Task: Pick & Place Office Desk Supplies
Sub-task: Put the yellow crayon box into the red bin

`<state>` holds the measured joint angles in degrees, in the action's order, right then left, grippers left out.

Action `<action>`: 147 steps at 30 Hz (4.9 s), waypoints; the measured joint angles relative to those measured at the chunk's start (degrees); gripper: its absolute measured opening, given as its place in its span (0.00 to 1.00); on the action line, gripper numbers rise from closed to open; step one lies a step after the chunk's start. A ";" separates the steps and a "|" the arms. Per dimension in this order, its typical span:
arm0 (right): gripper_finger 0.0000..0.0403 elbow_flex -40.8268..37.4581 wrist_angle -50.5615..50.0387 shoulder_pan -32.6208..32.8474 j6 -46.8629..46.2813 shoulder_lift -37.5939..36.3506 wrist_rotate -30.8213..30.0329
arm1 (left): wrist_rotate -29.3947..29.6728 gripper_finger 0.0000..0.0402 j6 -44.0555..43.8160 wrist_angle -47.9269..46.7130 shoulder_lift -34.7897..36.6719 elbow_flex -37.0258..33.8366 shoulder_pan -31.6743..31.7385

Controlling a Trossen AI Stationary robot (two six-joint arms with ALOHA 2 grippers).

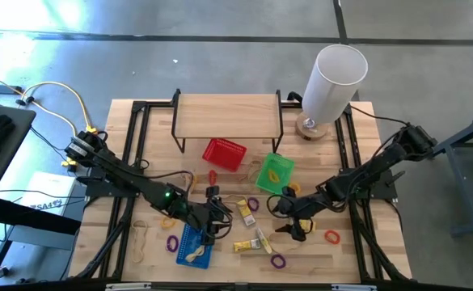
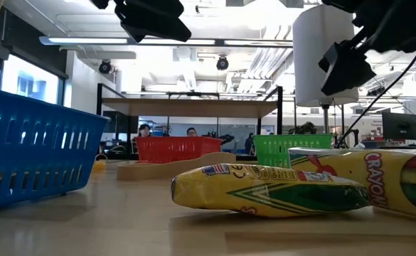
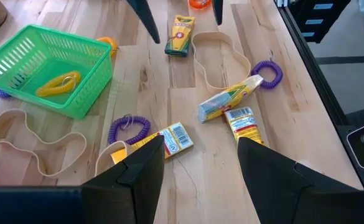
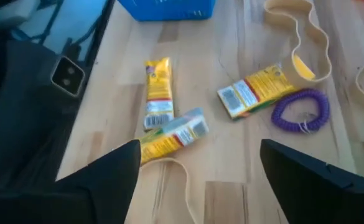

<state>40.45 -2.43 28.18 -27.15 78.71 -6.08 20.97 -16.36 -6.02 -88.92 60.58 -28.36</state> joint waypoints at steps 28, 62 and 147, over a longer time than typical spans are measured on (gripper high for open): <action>0.77 14.47 -49.57 15.34 -36.01 0.38 -7.63 | 0.00 0.49 -0.02 -0.04 -0.02 -0.02 -0.31; 0.77 4.48 -35.87 18.70 -24.84 9.80 -5.60 | 0.02 0.49 -0.85 -0.17 -0.02 -0.02 -0.28; 0.22 27.51 -34.70 6.75 13.92 11.97 -20.95 | 13.59 0.49 58.76 11.57 -0.02 -0.04 -3.13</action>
<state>67.96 -37.14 34.93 -13.22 90.67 -27.03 34.57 42.40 5.55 -88.95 60.53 -31.48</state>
